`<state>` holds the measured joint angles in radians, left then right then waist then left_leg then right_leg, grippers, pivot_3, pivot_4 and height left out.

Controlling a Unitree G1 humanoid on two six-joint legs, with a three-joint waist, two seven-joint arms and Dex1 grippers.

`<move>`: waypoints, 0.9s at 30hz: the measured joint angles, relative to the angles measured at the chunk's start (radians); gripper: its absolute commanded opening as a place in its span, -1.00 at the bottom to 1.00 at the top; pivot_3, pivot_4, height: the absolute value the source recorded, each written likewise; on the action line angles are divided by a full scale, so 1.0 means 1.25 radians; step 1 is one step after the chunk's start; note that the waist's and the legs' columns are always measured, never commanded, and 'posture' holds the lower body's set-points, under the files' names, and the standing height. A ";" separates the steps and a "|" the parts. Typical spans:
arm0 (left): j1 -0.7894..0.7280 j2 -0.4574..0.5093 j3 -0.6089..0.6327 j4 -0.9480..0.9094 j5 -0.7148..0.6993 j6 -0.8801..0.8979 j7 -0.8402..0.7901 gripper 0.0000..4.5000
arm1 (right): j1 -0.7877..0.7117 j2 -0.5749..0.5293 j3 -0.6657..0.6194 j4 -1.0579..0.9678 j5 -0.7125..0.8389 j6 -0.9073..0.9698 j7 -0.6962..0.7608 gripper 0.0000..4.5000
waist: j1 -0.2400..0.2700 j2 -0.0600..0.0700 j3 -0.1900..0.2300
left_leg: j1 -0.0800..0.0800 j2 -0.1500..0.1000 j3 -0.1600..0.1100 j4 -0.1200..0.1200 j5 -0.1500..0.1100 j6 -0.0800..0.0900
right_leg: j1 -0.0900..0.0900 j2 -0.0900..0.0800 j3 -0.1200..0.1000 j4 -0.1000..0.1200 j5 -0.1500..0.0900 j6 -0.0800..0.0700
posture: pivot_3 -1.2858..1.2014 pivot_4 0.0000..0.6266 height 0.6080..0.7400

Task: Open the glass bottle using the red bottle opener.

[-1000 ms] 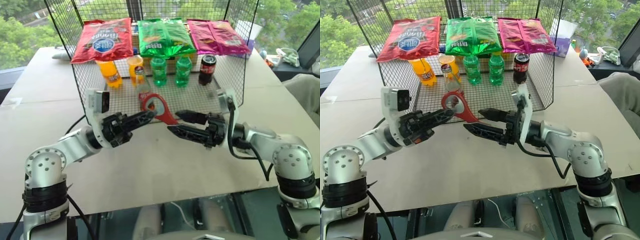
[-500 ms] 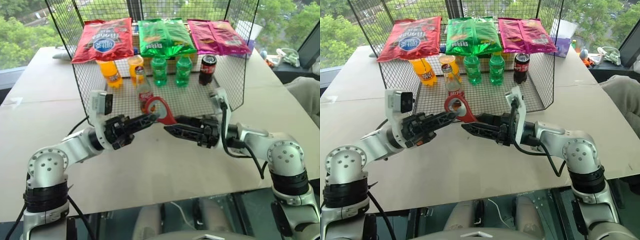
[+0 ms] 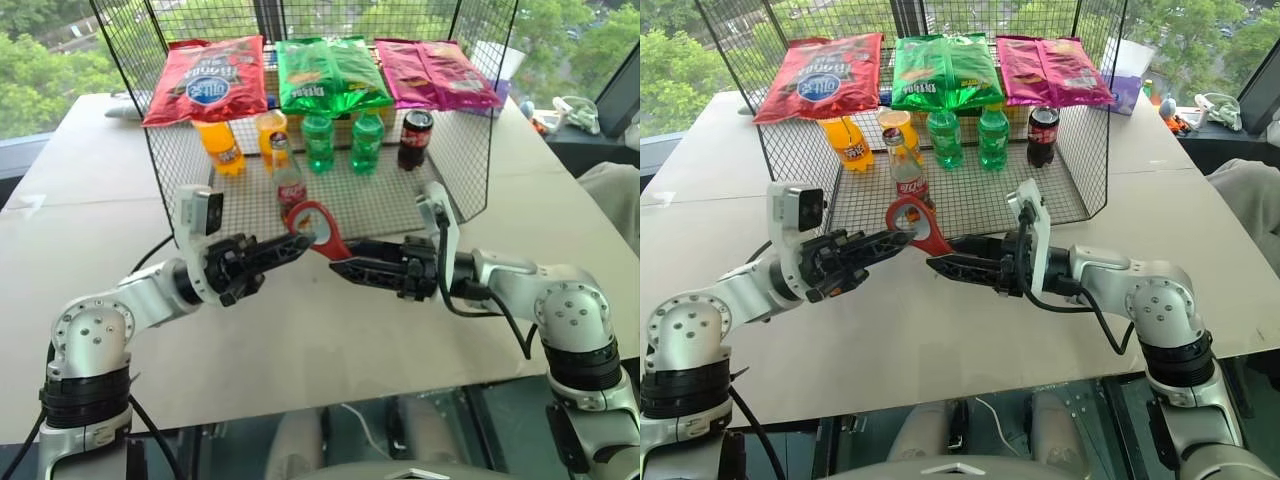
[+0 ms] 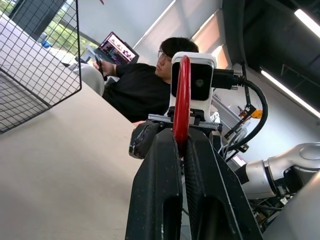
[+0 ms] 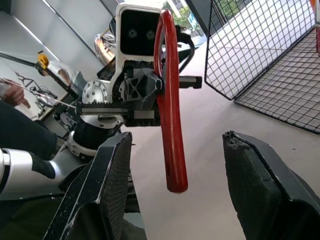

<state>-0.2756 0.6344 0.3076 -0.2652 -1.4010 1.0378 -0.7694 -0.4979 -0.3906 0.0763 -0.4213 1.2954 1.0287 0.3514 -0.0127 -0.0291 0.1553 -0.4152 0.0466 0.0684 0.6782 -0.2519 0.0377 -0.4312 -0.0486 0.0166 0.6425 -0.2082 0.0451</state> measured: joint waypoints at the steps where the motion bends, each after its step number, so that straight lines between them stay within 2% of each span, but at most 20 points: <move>1: 0.000 -0.008 -0.001 0.000 -0.002 -0.003 0.009 -1.00 | 0.000 0.008 -0.002 0.000 -0.001 -0.007 -0.005 0.30 | 0.000 0.000 0.000 | 0.000 0.000 0.000 0.000 0.000 0.000 | 0.000 0.000 0.000 0.000 0.000 0.000 | 0.03 -0.52 1.00; 8: 0.004 -0.084 -0.005 -0.033 -0.044 -0.033 0.116 -1.00 | 0.020 0.068 -0.011 -0.004 -0.012 -0.042 -0.070 0.30 | 0.000 0.000 0.000 | -0.001 0.000 0.000 0.000 0.000 0.000 | 0.000 0.000 0.000 0.000 0.000 0.000 | 0.03 -0.52 1.00; 17: 0.003 -0.067 -0.012 -0.039 -0.045 -0.033 0.106 -1.00 | 0.024 0.026 -0.012 -0.012 -0.009 -0.033 -0.060 0.30 | 0.000 0.000 0.000 | 0.000 0.000 0.000 0.000 0.000 0.000 | 0.000 0.000 0.000 0.000 0.000 0.000 | 0.03 -0.52 1.00; 27: 0.011 -0.051 -0.027 -0.039 -0.037 -0.035 0.080 -1.00 | 0.013 0.020 -0.015 -0.011 0.011 -0.024 -0.056 0.30 | -0.001 0.000 0.000 | -0.001 0.000 0.000 -0.001 0.000 0.000 | -0.001 0.000 0.000 -0.001 0.000 0.000 | 0.03 -0.52 1.00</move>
<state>-0.2615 0.5702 0.2743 -0.3137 -1.4478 0.9942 -0.6695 -0.4819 -0.3657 0.0574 -0.4353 1.3092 0.9987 0.2814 -0.0135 -0.0290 0.1555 -0.4159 0.0465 0.0685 0.6765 -0.2519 0.0378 -0.4322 -0.0486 0.0168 0.6413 -0.2083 0.0450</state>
